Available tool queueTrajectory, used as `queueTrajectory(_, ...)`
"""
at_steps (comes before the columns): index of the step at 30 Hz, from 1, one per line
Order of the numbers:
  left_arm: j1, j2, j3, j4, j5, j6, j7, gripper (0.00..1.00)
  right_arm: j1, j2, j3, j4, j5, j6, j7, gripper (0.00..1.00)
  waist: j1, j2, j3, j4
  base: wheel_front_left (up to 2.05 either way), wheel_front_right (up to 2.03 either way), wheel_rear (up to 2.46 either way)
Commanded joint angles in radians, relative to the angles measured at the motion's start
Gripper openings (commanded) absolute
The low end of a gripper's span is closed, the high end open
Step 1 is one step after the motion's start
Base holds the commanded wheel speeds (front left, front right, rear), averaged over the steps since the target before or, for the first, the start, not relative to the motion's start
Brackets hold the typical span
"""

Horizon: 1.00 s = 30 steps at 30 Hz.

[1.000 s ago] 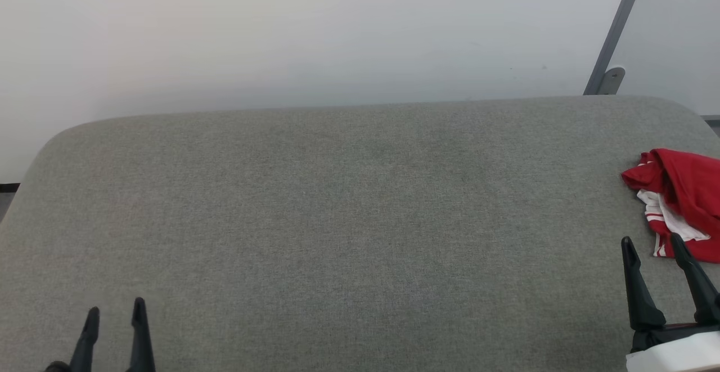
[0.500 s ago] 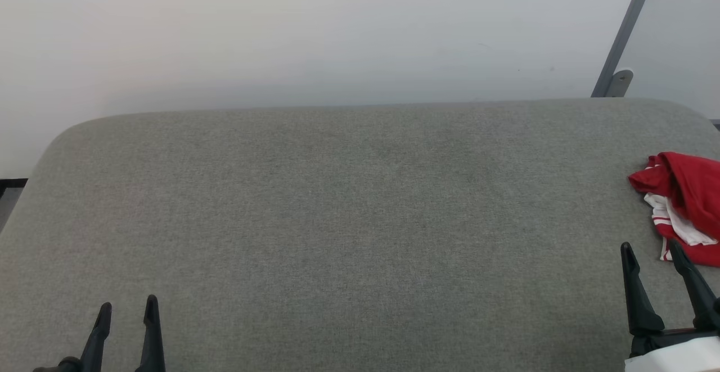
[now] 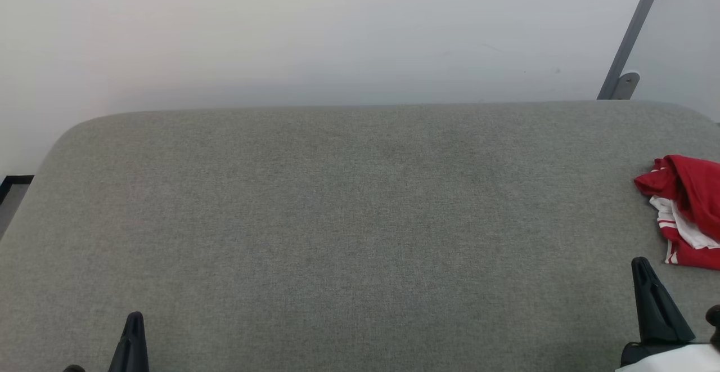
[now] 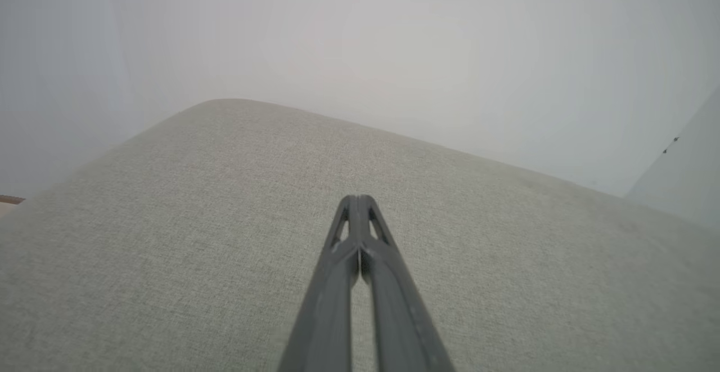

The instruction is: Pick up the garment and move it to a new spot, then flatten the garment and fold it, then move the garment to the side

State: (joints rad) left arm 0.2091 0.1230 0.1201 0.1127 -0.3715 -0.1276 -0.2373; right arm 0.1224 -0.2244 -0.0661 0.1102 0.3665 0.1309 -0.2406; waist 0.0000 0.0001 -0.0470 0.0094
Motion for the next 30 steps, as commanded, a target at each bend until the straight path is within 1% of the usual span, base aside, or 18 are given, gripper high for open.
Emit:
queueTrajectory(1, -0.025, 0.005, 0.004, -0.011, -0.041, 0.000, 0.009, 0.00, -0.024, -0.004, -0.005, -0.008, 0.043, 0.000, 0.010, 0.00, 0.0000, -0.0001, 0.001, 0.000, 0.00, 0.00, 0.00)
queueTrajectory(22, -0.111, -0.016, 0.001, 0.028, -0.382, -0.001, 0.106, 0.00, -0.086, 0.046, -0.018, 0.031, 0.385, 0.000, 0.108, 0.00, 0.0000, -0.0001, 0.010, -0.002, 0.00, 0.00, 0.00)
queueTrajectory(30, -0.137, -0.023, 0.000, 0.041, -0.487, -0.002, 0.135, 0.00, -0.105, 0.062, -0.022, 0.043, 0.489, 0.000, 0.138, 0.00, 0.0000, -0.0001, 0.013, -0.002, 0.00, 0.00, 0.00)
